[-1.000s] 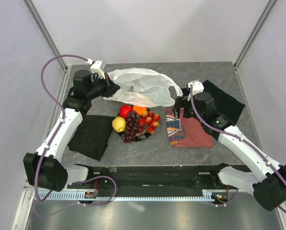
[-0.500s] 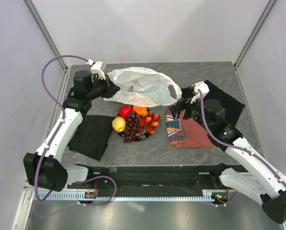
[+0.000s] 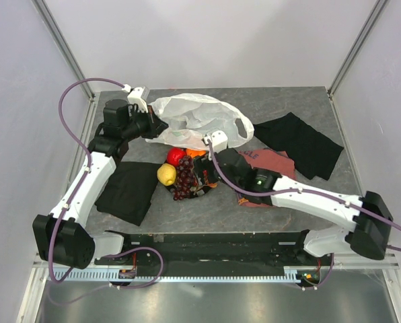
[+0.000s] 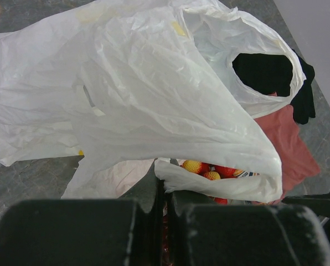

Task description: Place the fruits into the plastic bag

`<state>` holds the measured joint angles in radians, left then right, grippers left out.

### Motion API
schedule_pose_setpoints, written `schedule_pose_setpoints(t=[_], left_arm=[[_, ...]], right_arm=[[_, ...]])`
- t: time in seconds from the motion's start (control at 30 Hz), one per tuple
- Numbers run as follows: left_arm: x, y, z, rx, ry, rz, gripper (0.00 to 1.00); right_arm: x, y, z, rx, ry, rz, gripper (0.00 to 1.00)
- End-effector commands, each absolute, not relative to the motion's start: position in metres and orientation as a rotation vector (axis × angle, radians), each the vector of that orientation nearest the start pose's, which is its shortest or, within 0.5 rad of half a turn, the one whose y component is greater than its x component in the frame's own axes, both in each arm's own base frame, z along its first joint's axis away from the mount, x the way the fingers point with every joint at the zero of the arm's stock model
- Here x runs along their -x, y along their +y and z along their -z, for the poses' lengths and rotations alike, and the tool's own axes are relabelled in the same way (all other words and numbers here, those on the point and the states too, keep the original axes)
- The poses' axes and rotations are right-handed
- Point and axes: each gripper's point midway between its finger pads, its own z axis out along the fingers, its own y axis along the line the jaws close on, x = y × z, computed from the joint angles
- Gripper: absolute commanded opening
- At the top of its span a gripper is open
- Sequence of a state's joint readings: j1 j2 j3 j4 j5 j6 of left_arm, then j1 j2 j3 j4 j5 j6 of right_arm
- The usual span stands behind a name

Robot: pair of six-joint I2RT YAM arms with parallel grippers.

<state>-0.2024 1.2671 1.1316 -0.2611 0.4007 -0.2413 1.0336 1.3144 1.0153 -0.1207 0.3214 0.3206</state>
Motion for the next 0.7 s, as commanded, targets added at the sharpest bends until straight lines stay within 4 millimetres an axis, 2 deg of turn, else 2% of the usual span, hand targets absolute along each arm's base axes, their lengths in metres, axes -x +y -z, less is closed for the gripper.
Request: schedule_pose_setpoints(t=[0.0, 0.07, 0.1, 0.17, 0.2, 0.27, 0.3, 0.43, 0.47, 0.53, 0.57, 0.63, 0.67], left_arm=[[-0.369, -0.153, -0.275, -0.252, 1.959, 0.664, 0.02], [-0.369, -0.153, -0.276, -0.253, 1.957, 0.665, 0.02], [-0.370, -0.153, -0.275, -0.253, 1.959, 0.665, 0.01], [-0.370, -0.154, -0.274, -0.250, 1.962, 0.669, 0.01], [-0.370, -0.154, -0.275, -0.253, 1.961, 0.669, 0.01], [-0.369, -0.154, -0.273, -0.253, 1.967, 0.673, 0.02], [-0.369, -0.155, -0.275, -0.254, 1.964, 0.677, 0.01], [-0.369, -0.156, -0.274, -0.255, 1.970, 0.685, 0.02], [-0.369, -0.156, -0.273, -0.256, 1.971, 0.686, 0.01], [-0.369, -0.156, -0.273, -0.256, 1.971, 0.686, 0.02], [-0.368, -0.156, -0.274, -0.256, 1.971, 0.686, 0.02], [-0.369, -0.156, -0.273, -0.254, 1.973, 0.687, 0.02], [-0.369, -0.156, -0.273, -0.255, 1.973, 0.685, 0.01]], right_arm=[[-0.265, 0.352, -0.211, 0.378, 1.987, -0.567, 0.75], [-0.266, 0.365, -0.209, 0.394, 2.000, -0.598, 0.70], [-0.268, 0.371, -0.198, 0.407, 2.024, -0.588, 0.65], [-0.271, 0.380, -0.200, 0.407, 2.023, -0.603, 0.61], [-0.273, 0.383, -0.193, 0.412, 2.036, -0.590, 0.60], [-0.278, 0.387, -0.194, 0.410, 2.031, -0.578, 0.60], [-0.282, 0.388, -0.186, 0.412, 2.040, -0.553, 0.59], [-0.290, 0.396, -0.179, 0.414, 2.047, -0.519, 0.58], [-0.293, 0.399, -0.182, 0.411, 2.043, -0.519, 0.57], [-0.295, 0.402, -0.173, 0.416, 2.061, -0.494, 0.55], [-0.299, 0.406, -0.176, 0.412, 2.056, -0.491, 0.52], [-0.303, 0.404, -0.167, 0.420, 2.079, -0.435, 0.50], [-0.306, 0.406, -0.169, 0.417, 2.075, -0.430, 0.49]])
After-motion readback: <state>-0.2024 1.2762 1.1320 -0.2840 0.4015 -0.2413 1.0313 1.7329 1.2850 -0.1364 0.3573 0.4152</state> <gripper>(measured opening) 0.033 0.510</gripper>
